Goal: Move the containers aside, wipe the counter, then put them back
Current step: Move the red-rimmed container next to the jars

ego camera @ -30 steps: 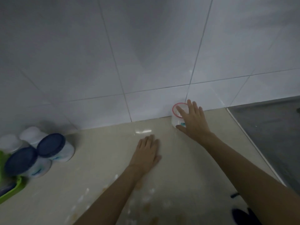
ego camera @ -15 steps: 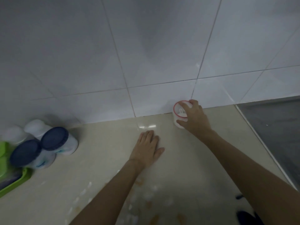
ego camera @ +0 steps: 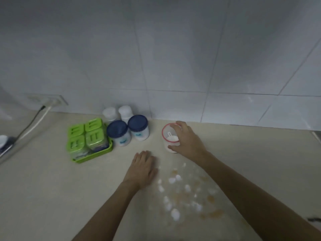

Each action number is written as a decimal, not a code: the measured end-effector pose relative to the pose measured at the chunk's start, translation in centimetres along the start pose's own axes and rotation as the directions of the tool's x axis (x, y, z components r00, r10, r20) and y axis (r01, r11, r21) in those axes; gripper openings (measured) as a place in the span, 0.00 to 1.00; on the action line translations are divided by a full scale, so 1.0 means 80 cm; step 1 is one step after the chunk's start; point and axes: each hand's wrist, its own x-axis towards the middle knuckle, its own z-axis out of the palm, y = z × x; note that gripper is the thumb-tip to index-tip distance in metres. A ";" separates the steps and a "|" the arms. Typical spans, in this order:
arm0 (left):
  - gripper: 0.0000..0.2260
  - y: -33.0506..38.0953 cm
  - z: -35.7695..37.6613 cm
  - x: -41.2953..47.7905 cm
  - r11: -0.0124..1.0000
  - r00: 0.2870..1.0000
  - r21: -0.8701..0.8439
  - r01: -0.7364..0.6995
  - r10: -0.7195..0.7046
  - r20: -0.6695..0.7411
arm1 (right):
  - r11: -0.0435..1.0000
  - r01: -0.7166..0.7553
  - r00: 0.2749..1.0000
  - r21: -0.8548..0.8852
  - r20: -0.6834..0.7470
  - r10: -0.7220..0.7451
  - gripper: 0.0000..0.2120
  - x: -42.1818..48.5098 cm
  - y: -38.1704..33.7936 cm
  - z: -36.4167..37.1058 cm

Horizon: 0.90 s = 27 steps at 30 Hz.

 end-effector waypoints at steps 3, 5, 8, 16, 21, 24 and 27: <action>0.25 -0.060 0.006 -0.032 0.999 0.999 0.028 0.038 -0.038 -0.008 | 0.994 -0.026 0.999 0.102 -0.023 0.029 0.37 0.019 -0.066 0.041; 0.22 -0.089 0.004 -0.045 0.998 0.998 0.039 0.054 -0.053 -0.029 | 0.985 -0.035 0.999 0.168 -0.014 0.038 0.37 0.028 -0.097 0.064; 0.19 -0.130 0.008 -0.064 0.999 0.997 0.025 0.047 -0.045 -0.062 | 0.979 -0.063 0.998 0.194 0.012 0.062 0.39 0.040 -0.134 0.099; 0.16 -0.186 0.037 -0.093 0.997 0.980 -0.020 -0.071 0.066 -0.188 | 0.974 -0.110 0.994 0.196 -0.002 0.113 0.37 0.043 -0.181 0.150; 0.18 -0.176 0.030 -0.096 0.979 0.971 -0.156 -0.134 0.097 -0.220 | 1.000 0.001 1.000 0.025 -0.024 0.000 0.40 0.015 -0.172 0.158; 0.19 -0.147 0.036 -0.118 0.927 0.963 -0.340 -0.156 0.067 -0.259 | 0.999 -0.009 1.000 -0.045 -0.006 0.009 0.39 -0.049 -0.154 0.150; 0.18 -0.109 0.048 -0.154 0.868 0.959 -0.460 -0.188 0.060 -0.277 | 0.996 -0.090 0.996 0.019 0.015 0.090 0.34 -0.148 -0.131 0.134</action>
